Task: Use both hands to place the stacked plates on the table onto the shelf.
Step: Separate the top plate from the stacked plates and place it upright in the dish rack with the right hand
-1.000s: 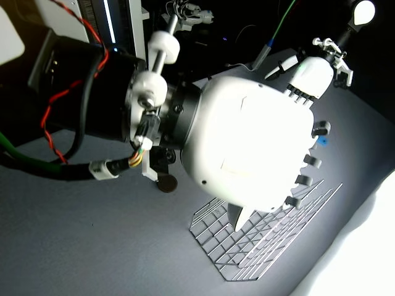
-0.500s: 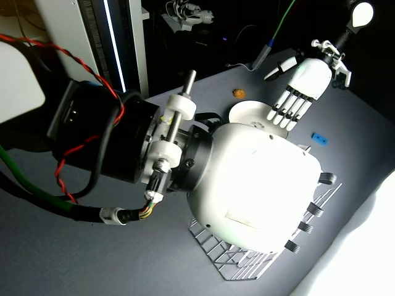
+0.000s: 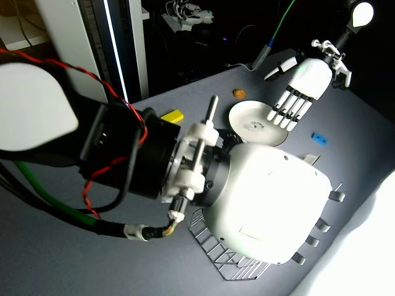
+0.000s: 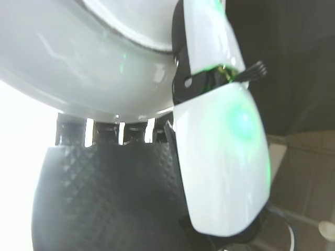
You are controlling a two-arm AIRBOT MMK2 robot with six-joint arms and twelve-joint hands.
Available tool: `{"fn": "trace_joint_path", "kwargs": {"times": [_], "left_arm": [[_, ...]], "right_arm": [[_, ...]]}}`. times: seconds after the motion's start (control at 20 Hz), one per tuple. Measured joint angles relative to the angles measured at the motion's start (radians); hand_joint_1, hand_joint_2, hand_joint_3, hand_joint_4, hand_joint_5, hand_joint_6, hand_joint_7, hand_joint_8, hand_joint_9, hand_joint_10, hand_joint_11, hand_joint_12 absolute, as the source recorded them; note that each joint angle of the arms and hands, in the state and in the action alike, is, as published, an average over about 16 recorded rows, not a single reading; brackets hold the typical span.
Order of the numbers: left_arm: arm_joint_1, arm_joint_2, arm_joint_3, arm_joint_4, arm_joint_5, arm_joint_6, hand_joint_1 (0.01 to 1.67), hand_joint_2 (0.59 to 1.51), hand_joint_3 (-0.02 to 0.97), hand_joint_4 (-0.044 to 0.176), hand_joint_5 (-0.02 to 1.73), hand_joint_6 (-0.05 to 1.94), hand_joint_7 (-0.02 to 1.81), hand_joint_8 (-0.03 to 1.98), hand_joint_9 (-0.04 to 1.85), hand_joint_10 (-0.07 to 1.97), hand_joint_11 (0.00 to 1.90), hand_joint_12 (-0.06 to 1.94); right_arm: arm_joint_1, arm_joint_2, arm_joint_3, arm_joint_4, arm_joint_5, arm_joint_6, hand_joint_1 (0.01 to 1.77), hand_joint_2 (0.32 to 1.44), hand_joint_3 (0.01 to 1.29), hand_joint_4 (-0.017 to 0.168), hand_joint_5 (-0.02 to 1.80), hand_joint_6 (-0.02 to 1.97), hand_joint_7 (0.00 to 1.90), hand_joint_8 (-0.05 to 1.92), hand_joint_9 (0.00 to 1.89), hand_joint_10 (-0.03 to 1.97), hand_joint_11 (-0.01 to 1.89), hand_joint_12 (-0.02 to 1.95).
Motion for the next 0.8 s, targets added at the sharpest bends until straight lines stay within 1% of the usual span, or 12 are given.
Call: {"fn": "trace_joint_path", "kwargs": {"times": [0.35,0.8], "left_arm": [[0.0,-0.001,0.002,0.0,0.002,0.003,0.02,1.098,0.013,0.002,0.02,0.0,0.02,0.0,0.02,0.01,0.01,-0.01],[0.003,-0.006,0.011,0.0,0.01,0.013,0.02,1.103,0.013,0.002,0.02,0.0,0.03,0.0,0.02,0.01,0.02,-0.01]], "right_arm": [[-0.029,-0.055,0.059,0.0,0.008,0.006,1.35,0.99,0.01,-0.006,0.99,0.8,1.09,0.69,1.07,0.97,0.95,1.18],[-0.064,-0.11,0.123,0.0,0.019,0.006,1.35,0.99,0.01,-0.006,0.97,0.84,1.08,0.72,1.06,1.0,0.95,1.19]]}}
